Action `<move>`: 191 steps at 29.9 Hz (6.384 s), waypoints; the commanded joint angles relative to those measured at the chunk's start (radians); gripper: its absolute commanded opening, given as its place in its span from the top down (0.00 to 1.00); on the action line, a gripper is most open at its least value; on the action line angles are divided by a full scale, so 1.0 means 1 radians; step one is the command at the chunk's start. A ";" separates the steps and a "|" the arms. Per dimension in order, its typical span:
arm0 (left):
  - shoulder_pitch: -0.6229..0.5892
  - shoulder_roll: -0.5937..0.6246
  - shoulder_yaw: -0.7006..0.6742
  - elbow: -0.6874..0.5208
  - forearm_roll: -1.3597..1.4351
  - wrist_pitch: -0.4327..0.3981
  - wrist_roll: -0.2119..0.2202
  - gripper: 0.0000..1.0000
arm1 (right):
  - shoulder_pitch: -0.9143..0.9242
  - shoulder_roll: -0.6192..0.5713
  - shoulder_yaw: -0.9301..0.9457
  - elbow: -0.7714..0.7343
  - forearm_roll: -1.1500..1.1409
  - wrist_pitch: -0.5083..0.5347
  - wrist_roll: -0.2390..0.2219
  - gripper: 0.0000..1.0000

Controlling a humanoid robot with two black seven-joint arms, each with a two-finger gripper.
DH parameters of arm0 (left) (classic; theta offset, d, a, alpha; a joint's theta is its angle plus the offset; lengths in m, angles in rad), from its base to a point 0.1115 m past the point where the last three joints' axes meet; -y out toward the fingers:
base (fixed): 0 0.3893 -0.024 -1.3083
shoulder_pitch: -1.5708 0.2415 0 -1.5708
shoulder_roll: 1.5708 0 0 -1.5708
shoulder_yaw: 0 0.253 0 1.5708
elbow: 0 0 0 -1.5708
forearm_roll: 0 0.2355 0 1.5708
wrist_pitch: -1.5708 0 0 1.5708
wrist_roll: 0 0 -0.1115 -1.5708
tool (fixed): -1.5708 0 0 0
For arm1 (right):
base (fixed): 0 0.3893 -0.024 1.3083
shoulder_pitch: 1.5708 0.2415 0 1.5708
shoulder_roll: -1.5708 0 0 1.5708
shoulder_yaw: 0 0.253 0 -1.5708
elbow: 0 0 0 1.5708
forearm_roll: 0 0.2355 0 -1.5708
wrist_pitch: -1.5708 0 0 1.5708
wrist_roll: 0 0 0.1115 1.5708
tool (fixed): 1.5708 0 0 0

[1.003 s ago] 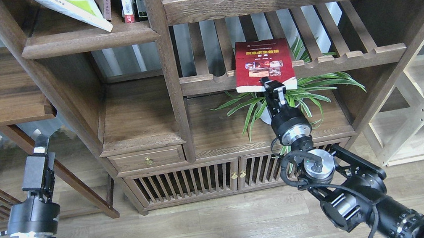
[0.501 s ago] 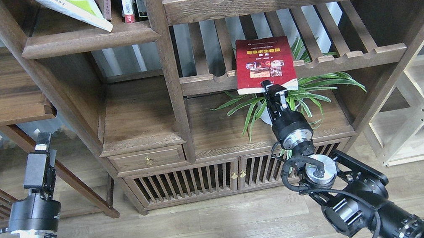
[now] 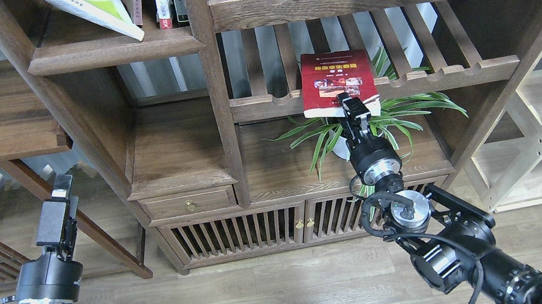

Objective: Organize books on shelf
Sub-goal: 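Pull the red book off the shelf with the right gripper, then lower the red book toward the left gripper and grasp it, then hold the red book with the left gripper and release the right gripper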

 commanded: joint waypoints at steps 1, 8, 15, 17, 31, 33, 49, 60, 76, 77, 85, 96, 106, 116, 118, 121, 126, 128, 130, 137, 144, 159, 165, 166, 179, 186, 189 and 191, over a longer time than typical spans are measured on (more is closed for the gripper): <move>0.013 0.004 -0.014 -0.005 0.000 0.000 0.000 0.01 | 0.024 0.000 0.001 -0.035 0.003 0.000 0.000 0.37; 0.020 0.013 -0.020 -0.003 0.000 0.000 -0.003 0.01 | 0.027 0.000 0.001 -0.044 0.006 0.003 0.002 0.54; 0.020 0.013 -0.020 -0.003 0.000 0.000 -0.002 0.01 | 0.027 0.000 -0.014 -0.046 0.005 0.015 0.006 0.80; 0.022 0.014 -0.020 -0.003 0.000 0.000 -0.003 0.01 | 0.024 0.000 -0.014 -0.046 0.003 0.020 0.008 0.89; 0.029 0.013 -0.017 0.004 0.000 0.000 0.000 0.01 | -0.062 0.000 -0.062 -0.012 -0.030 0.202 -0.029 0.96; 0.026 0.013 -0.016 0.007 0.000 0.000 0.000 0.01 | -0.085 0.000 -0.062 -0.008 -0.046 0.225 -0.035 0.96; 0.028 0.033 0.118 -0.003 -0.003 0.000 0.103 0.01 | -0.389 0.000 -0.072 0.198 -0.142 0.265 -0.086 0.97; 0.010 0.149 0.276 -0.006 -0.152 0.000 0.143 0.01 | -0.461 0.000 -0.158 0.305 -0.212 0.265 -0.089 0.97; -0.064 0.127 0.313 0.107 -0.172 0.000 0.149 0.01 | -0.458 0.000 -0.210 0.302 -0.239 0.265 -0.087 0.96; -0.073 0.114 0.306 0.098 -0.173 0.000 0.149 0.01 | -0.457 0.000 -0.210 0.302 -0.241 0.265 -0.087 0.96; -0.037 0.028 0.306 0.035 -0.164 0.000 0.201 0.01 | -0.461 0.000 -0.212 0.305 -0.242 0.265 -0.087 0.96; -0.047 0.036 0.357 0.067 -0.226 0.000 0.205 0.02 | -0.435 0.000 -0.255 0.322 -0.241 0.265 -0.090 0.96; -0.049 0.059 0.374 0.096 -0.273 0.000 0.213 0.03 | -0.409 0.000 -0.327 0.333 -0.239 0.265 -0.092 0.96; -0.079 0.030 0.412 0.126 -0.287 0.000 0.215 0.03 | -0.400 0.000 -0.339 0.333 -0.232 0.265 -0.095 0.96; -0.090 0.018 0.412 0.133 -0.288 0.000 0.215 0.03 | -0.401 0.000 -0.339 0.333 -0.232 0.265 -0.095 0.96; -0.127 0.004 0.412 0.158 -0.290 0.000 0.215 0.03 | -0.401 0.000 -0.341 0.333 -0.232 0.265 -0.095 0.96; -0.178 -0.039 0.426 0.219 -0.291 0.000 0.209 0.03 | -0.401 0.000 -0.341 0.333 -0.230 0.265 -0.095 0.96; -0.193 -0.062 0.434 0.245 -0.308 0.000 0.209 0.04 | -0.401 0.000 -0.341 0.333 -0.230 0.265 -0.095 0.96; -0.198 -0.087 0.449 0.253 -0.325 0.000 0.209 0.04 | -0.401 0.000 -0.341 0.333 -0.230 0.265 -0.095 0.96; -0.199 -0.090 0.472 0.251 -0.327 0.000 0.215 0.15 | -0.400 0.000 -0.341 0.333 -0.230 0.265 -0.095 0.96; -0.191 -0.078 0.472 0.241 -0.324 0.000 0.221 0.32 | -0.400 0.000 -0.341 0.333 -0.230 0.265 -0.095 0.96; -0.179 -0.067 0.464 0.241 -0.327 0.000 0.225 0.82 | -0.400 0.000 -0.341 0.333 -0.230 0.265 -0.095 0.96; -0.181 -0.067 0.474 0.238 -0.316 0.000 0.228 0.81 | -0.400 0.000 -0.341 0.333 -0.230 0.265 -0.095 0.96; -0.181 -0.067 0.477 0.238 -0.316 0.000 0.228 0.82 | -0.400 0.000 -0.341 0.333 -0.230 0.265 -0.095 0.96; -0.121 0.014 0.484 0.175 -0.318 0.000 0.228 0.95 | -0.392 0.000 -0.325 0.321 -0.228 0.265 -0.097 0.96; -0.075 0.048 0.486 0.142 -0.318 0.000 0.228 0.95 | -0.380 0.000 -0.325 0.313 -0.219 0.265 -0.095 0.96; -0.072 0.048 0.483 0.142 -0.318 0.000 0.228 0.95 | -0.380 0.000 -0.327 0.313 -0.219 0.265 -0.095 0.95; -0.072 0.045 0.483 0.142 -0.318 0.000 0.228 0.95 | -0.381 0.000 -0.327 0.313 -0.219 0.265 -0.095 0.94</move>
